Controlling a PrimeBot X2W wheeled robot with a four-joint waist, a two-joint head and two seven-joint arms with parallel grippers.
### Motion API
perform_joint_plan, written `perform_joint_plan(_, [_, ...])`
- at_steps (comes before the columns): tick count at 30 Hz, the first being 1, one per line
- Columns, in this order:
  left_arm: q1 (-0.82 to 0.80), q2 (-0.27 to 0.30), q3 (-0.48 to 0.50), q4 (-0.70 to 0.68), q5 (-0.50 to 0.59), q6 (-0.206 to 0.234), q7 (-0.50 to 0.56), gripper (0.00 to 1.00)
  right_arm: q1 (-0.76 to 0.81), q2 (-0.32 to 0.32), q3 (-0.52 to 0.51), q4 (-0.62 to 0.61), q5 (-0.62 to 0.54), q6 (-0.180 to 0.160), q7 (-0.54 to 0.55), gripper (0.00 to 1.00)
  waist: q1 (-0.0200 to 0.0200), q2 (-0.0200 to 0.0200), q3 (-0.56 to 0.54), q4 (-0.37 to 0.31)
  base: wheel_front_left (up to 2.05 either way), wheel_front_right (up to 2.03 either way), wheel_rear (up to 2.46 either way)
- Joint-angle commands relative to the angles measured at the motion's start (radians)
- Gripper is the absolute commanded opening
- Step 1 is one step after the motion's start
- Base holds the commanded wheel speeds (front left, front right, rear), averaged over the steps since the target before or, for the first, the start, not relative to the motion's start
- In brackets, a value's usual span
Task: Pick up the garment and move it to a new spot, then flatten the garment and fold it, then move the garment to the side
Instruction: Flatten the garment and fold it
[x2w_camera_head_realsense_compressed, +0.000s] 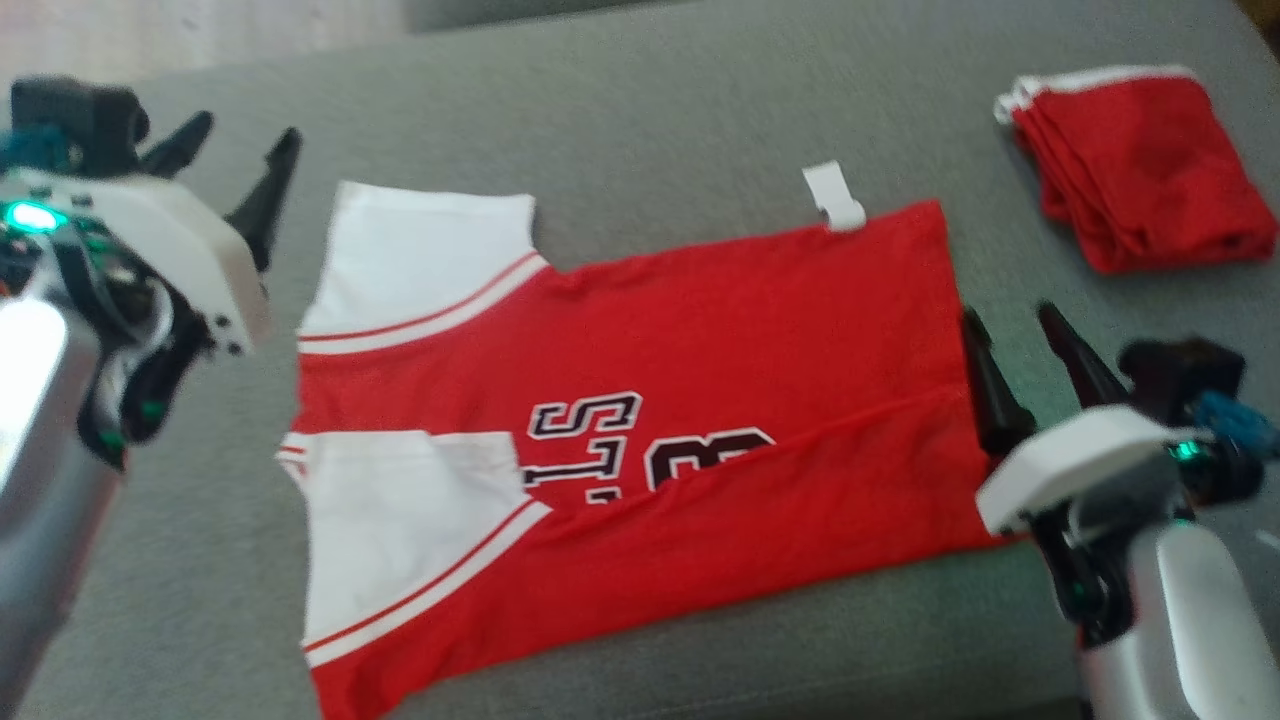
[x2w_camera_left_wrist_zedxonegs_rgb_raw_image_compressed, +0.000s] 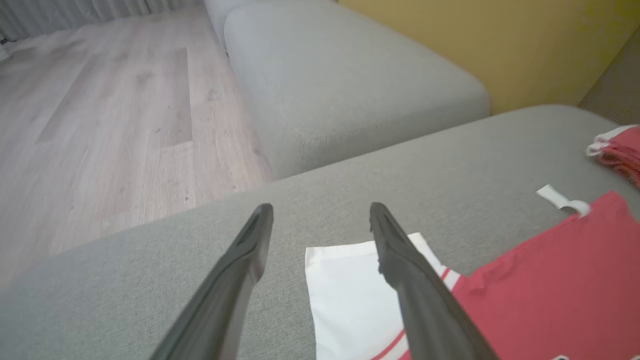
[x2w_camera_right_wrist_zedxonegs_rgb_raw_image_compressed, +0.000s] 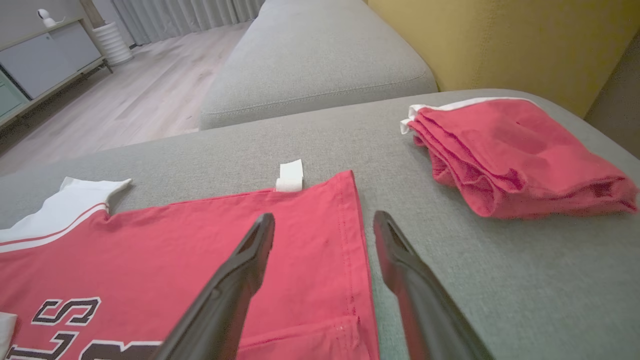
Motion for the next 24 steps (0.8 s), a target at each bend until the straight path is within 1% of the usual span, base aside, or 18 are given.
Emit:
perform_joint_plan(1, [-0.069,0.043,0.034,0.012,0.015,-0.007,0.019,1.00,-0.045,-0.008,0.036,-0.036,-0.002,0.007,0.000,1.00,-0.0003,0.0000,0.070,-0.063,0.00,0.00,0.00])
perform_joint_plan(6, [-0.156,0.048,0.017,0.161,0.032,-0.022,0.073,1.00,-0.117,-0.008,0.095,-0.024,0.004,0.007,-0.016,1.00,-0.0003,0.0000,0.150,-0.128,0.00,0.00,0.00])
perform_joint_plan(11, [-0.191,0.058,0.013,0.249,0.027,-0.031,0.111,1.00,-0.153,-0.008,0.127,-0.008,0.014,0.007,-0.040,1.00,-0.0003,0.0000,0.198,-0.173,0.00,0.00,0.00])
perform_joint_plan(16, [-0.197,0.075,0.012,0.309,0.025,-0.028,0.136,1.00,-0.168,-0.008,0.139,0.004,0.024,0.007,-0.059,1.00,-0.0003,0.0000,0.219,-0.197,0.00,0.00,0.00])
perform_joint_plan(21, [-0.199,0.087,0.016,0.348,0.029,-0.002,0.145,1.00,-0.182,-0.008,0.143,0.008,0.029,0.007,-0.071,1.00,-0.0003,0.0000,0.229,-0.206,0.00,0.00,0.00])
perform_joint_plan(24, [-0.194,0.087,0.011,0.356,0.016,-0.014,0.164,1.00,-0.187,-0.008,0.149,0.008,0.031,0.007,-0.077,1.00,-0.0003,0.0000,0.230,-0.205,0.00,0.00,0.00])
